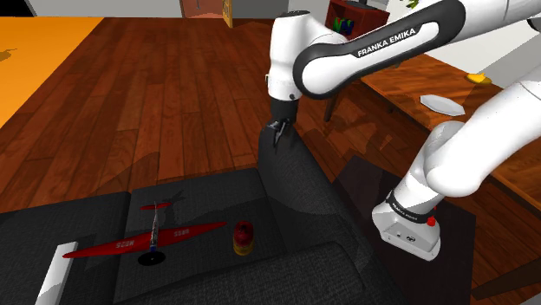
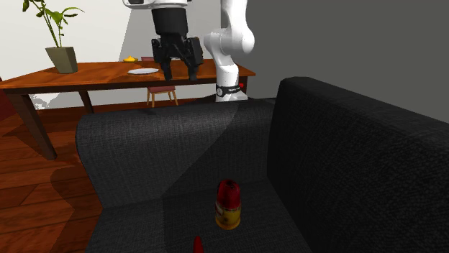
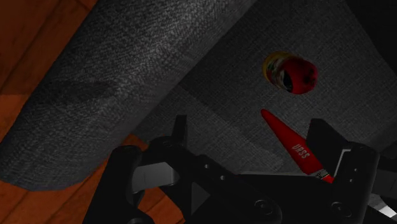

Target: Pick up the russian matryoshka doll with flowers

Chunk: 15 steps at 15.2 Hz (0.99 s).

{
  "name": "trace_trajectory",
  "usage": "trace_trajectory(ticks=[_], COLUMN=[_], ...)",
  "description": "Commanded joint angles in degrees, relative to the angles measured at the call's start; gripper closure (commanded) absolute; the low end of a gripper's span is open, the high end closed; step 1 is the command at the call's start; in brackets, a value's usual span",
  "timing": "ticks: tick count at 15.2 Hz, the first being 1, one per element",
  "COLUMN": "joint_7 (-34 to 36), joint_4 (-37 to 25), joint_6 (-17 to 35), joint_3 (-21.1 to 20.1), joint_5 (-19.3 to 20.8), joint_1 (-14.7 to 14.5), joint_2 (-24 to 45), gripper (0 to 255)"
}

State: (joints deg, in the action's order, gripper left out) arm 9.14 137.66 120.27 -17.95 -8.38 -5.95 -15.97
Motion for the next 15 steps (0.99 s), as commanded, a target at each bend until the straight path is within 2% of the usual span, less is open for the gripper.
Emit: trace_trajectory(ticks=[1, 9, 15], joint_7=[1.5, 8.5, 13.7], joint_4=[-1.3, -8.2, -15.5], joint_6=[1.9, 7.7, 9.6], joint_3=[-1.7, -5.8, -5.9], joint_5=[1.0, 8.2, 14.7], joint_1=[-0.5, -3.1, -7.5], joint_2=[4.3, 22.2, 35.9], gripper=[0, 0, 0])
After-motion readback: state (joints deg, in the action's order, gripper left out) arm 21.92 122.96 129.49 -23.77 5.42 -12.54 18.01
